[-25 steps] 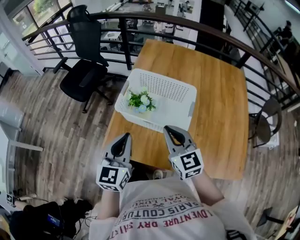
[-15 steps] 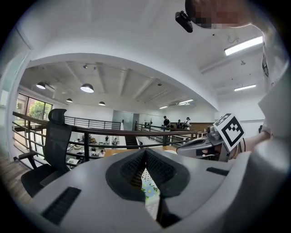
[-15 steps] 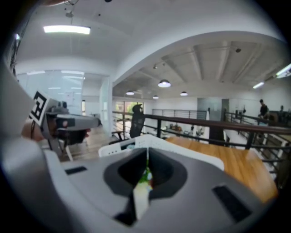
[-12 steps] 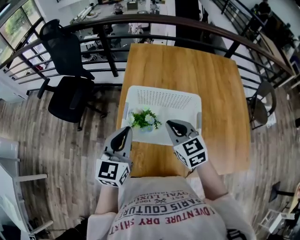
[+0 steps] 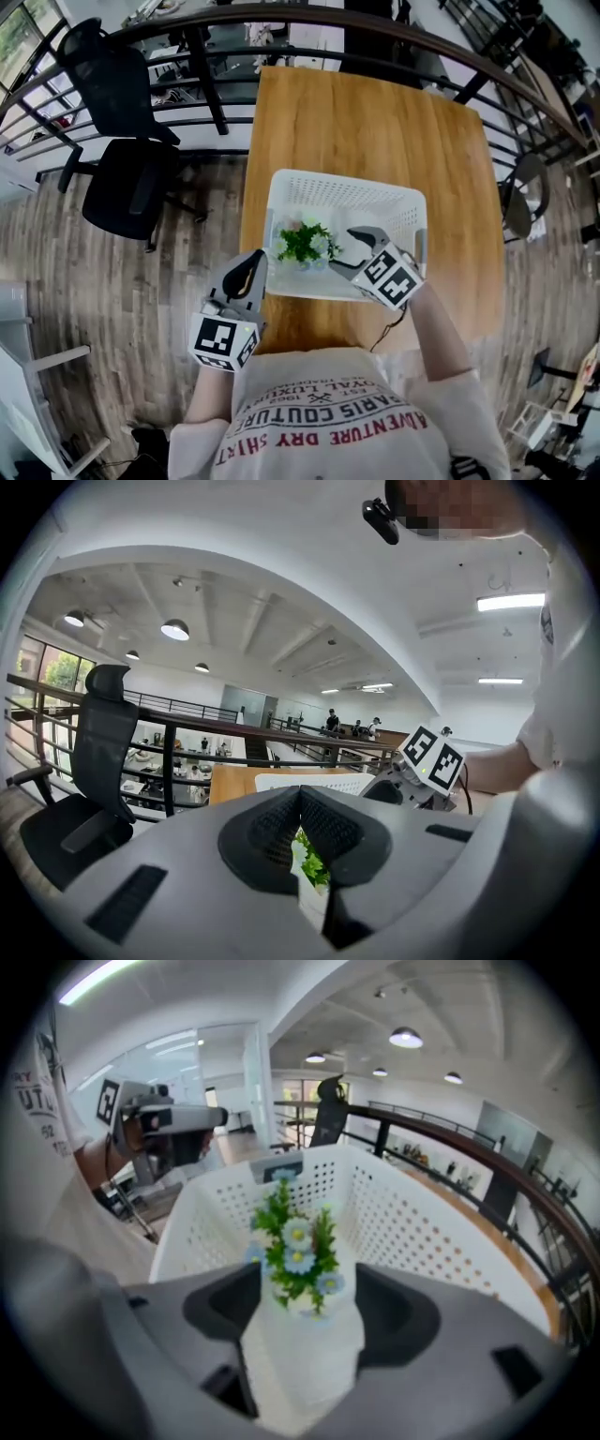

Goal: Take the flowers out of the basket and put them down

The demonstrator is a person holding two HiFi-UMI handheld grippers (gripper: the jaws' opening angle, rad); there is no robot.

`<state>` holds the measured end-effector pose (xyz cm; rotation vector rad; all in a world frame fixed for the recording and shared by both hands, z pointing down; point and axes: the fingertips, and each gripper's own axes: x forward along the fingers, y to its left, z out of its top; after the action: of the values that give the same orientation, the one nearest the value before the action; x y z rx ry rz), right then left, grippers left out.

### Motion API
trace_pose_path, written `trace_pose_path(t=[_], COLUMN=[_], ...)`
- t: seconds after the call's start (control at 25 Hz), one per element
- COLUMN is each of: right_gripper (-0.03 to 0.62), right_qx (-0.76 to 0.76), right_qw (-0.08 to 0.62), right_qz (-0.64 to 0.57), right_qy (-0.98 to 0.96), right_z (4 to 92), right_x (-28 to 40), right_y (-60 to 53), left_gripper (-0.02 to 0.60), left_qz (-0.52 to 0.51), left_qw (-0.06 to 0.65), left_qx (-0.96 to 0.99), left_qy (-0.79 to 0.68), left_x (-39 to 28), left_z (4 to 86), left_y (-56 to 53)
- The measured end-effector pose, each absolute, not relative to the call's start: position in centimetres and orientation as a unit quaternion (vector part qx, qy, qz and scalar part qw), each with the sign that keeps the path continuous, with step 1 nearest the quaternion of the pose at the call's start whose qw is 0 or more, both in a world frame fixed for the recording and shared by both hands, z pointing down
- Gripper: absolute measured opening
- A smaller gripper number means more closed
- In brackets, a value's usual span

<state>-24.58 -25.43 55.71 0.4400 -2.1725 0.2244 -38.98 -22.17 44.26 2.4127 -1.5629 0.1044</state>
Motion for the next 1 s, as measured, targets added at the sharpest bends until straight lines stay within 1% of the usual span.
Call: trace_pose_path(t=[0.2,0.32,0.44,0.6,1.0], right_gripper=[0.385,0.414,0.429,0.436,0.446], right_qx=[0.135,0.111,0.088,0.076,0.055], right_qw=[0.519,0.53,0.525,0.521,0.551], right_qz=[0.024,0.035,0.055,0.052,0.062], right_qy=[-0.844,-0.84,-0.845,-0.849,-0.83], right_z=[60.9,63.4,64.9,66.0,69.7], right_x=[-25.0,-25.8,-27.0,-28.5,-30.0], right_y=[-26.8,-27.1,-27.1,-27.7,-28.2], left_gripper=[0.025,0.025,0.025,0.025,0.025], left_qz=[0.047,0.059,0.058,0.059,0.072], left_qw=[0.152,0.155,0.163,0.173,0.189], left_qx=[0.841,0.851,0.857,0.863,0.877], left_qy=[-0.517,-0.498,-0.486,-0.47,-0.437], left_x=[-39.4,-39.0,-38.7,-38.1,-37.1], left_z=[46.0,46.9,47.6,47.9,49.1], left_y=[-22.5,-22.7,-23.0,-23.6,-23.8])
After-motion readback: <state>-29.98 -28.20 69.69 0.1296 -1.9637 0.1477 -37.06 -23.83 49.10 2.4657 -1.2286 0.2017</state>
